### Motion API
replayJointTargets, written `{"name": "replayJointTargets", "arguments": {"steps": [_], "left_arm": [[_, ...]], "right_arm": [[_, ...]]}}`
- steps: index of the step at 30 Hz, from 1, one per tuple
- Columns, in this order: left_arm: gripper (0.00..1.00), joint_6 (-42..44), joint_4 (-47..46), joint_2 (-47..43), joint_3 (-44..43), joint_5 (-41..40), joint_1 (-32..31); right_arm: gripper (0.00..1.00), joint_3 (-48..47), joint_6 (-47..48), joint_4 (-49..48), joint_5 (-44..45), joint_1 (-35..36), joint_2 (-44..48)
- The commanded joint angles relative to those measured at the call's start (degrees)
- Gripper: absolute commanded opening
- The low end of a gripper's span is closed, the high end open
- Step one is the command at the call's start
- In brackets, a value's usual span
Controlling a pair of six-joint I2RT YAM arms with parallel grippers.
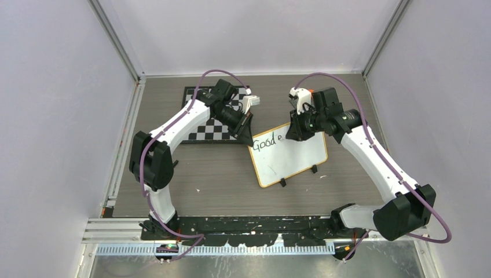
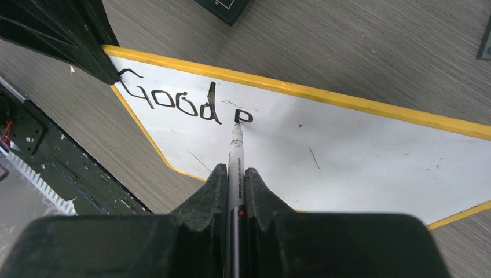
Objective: Write a sentence on the whiteboard
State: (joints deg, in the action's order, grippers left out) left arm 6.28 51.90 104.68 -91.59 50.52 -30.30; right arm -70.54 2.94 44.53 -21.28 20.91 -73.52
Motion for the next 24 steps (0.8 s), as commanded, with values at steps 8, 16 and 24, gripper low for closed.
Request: {"name": "replayJointTargets", "arguments": {"steps": [8,16,24], "left_arm": [[0.02,-0.22,-0.07,0.17,-1.32,1.38,-0.37],[0.01,-0.18,-0.04,0.35,-1.48,1.51,-0.37],[0.01,-0.23,-0.04,0.17,-1.4,1.56,-0.45]], "right_arm": [[0.0,0.22,1.87,-0.03,2.29,0.2,1.4],[0.0,0.06,2.42,0.55,5.37,0.2,2.1],[0.0,-2.09,2.57,1.73,3.28,0.28,2.35]]}}
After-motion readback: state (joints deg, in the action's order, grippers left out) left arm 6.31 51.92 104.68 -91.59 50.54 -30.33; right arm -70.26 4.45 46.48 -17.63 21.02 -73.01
